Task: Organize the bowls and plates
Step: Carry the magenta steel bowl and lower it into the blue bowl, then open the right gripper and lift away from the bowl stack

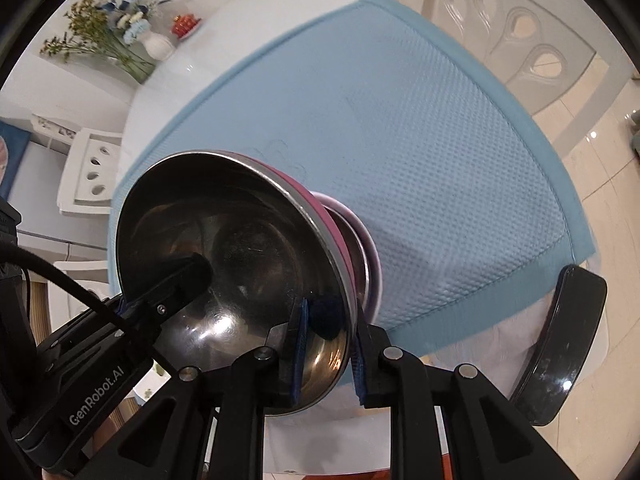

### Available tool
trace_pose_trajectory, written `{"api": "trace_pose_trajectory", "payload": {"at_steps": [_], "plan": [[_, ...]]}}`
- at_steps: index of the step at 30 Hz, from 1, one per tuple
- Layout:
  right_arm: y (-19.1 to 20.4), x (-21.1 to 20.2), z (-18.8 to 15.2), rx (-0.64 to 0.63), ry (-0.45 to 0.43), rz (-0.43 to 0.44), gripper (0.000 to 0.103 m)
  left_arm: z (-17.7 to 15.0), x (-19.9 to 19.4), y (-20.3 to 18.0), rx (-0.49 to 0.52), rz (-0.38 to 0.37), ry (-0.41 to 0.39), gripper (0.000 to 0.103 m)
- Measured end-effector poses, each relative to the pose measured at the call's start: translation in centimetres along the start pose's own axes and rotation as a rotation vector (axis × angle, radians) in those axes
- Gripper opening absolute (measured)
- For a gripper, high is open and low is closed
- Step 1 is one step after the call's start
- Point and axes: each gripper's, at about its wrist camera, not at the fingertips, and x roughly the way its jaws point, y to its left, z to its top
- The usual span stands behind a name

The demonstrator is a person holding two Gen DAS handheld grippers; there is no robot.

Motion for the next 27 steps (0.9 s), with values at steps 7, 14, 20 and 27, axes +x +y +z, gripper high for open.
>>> {"api": "trace_pose_trajectory", "payload": {"at_steps": [7,14,20,27], "plan": [[-0.5,1.2,0.1,0.006,0.023,-0.009,0.018,-0.3,1.9,0.6,-0.038,0.029,0.018,0.015],[0.3,0.8,-0.2,-0.023,0.027,-0.014,0.018,-0.2,2.2,0.8,-0.007,0.071,0.022,0.016],[0.4,-1.0,-0.8,-0.051,-0.007,-0.003,0.018,-1.2,1.0,3.0,-0.088,0.020,-0.001,0.022],[0.2,-0.6,-1.5,-0.073,0.022,-0.015,0.018,-2.9,0.8,3.2,-0.112,-0.008,-0.008,0.024]]}}
